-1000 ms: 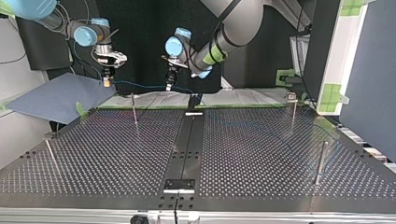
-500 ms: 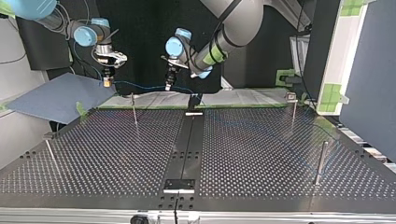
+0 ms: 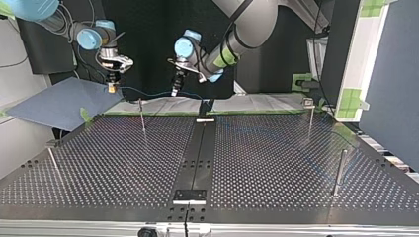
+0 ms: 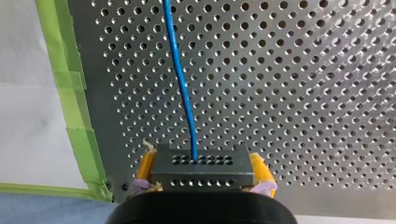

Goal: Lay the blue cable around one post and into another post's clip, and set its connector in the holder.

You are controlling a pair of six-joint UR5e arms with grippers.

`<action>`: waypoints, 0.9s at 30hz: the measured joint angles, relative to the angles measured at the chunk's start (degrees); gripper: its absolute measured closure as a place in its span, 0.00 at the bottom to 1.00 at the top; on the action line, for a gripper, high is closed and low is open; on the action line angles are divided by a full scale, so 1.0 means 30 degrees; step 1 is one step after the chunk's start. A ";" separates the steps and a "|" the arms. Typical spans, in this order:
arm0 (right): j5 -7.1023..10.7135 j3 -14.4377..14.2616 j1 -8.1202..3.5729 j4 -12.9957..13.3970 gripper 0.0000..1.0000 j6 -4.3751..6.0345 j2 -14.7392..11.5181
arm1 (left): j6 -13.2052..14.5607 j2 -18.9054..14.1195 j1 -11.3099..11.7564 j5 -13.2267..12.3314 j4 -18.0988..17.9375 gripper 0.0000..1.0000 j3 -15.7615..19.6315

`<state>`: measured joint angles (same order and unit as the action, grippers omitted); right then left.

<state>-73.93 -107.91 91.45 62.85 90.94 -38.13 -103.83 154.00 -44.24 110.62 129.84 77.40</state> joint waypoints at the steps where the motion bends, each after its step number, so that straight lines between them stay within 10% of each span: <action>1: 0.0001 0.0047 -0.0021 -0.0029 1.00 0.0008 -0.0001 | 0.0011 0.0001 -0.0016 -0.0039 -0.0031 1.00 -0.0008; 27: -0.0048 0.0894 -0.0823 -0.0566 1.00 0.0762 0.0005 | 0.0124 0.0777 -0.0495 -0.0597 0.0389 1.00 -0.1356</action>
<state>-74.07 -105.23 88.98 61.15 93.23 -38.11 -103.45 156.33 -45.72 108.83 131.01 73.33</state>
